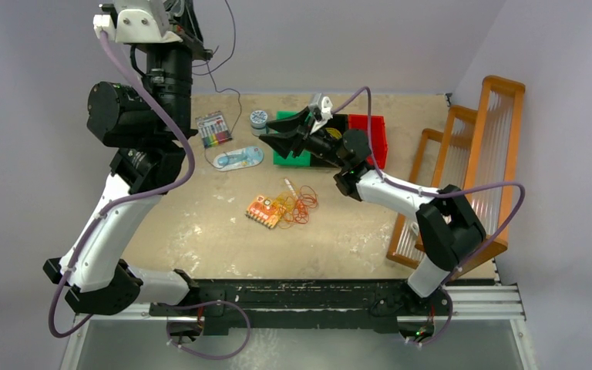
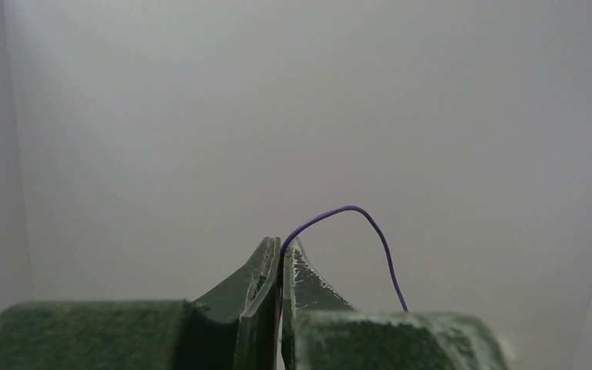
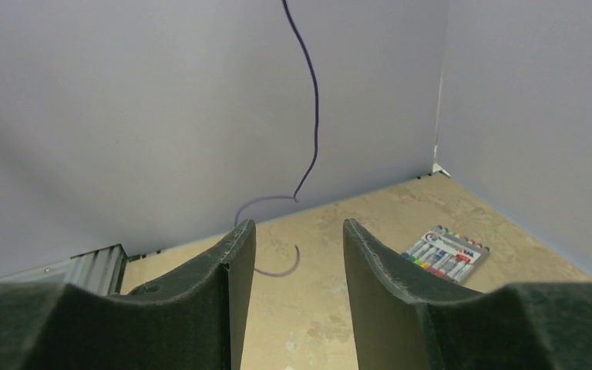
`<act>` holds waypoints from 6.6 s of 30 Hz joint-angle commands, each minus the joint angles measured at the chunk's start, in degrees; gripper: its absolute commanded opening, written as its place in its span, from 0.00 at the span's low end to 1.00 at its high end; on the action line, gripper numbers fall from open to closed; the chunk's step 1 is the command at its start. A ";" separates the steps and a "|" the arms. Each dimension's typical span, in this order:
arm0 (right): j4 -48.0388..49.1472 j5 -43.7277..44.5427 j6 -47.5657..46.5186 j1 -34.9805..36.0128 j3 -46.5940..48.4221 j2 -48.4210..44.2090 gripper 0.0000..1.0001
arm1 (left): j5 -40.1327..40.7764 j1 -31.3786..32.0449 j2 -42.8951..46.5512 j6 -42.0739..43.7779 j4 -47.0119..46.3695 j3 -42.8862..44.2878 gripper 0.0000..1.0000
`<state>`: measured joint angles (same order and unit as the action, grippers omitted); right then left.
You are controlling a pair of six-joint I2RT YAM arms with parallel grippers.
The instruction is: Untangle the cables
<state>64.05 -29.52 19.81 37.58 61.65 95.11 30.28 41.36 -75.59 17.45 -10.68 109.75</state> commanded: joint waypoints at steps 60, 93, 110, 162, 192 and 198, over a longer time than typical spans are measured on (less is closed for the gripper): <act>-26.01 6.41 -13.44 -4.89 -11.60 -32.15 0.00 | -21.93 -6.89 0.45 -34.72 2.13 -40.97 0.00; -10.79 13.80 -19.82 -4.81 -12.97 -26.09 0.18 | -42.46 -5.86 0.71 -31.74 9.50 -34.29 0.00; -10.01 12.64 -19.12 -4.82 -10.29 -21.93 0.25 | -45.45 -5.33 1.56 -30.90 10.23 -34.87 0.00; -14.39 60.11 -20.96 -24.29 1.19 0.77 0.00 | -19.57 -5.33 9.95 -41.79 15.33 -54.81 0.29; -17.99 62.06 -25.00 -25.31 7.79 16.77 0.00 | -18.25 -5.33 7.62 -41.26 15.96 -54.02 0.29; -21.77 60.56 -23.09 -25.31 7.35 16.24 0.00 | -18.54 -5.33 7.16 -41.36 15.86 -54.11 0.29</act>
<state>43.11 30.94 -4.03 12.36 67.61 113.69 11.18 35.81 -68.29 -24.43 5.96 55.35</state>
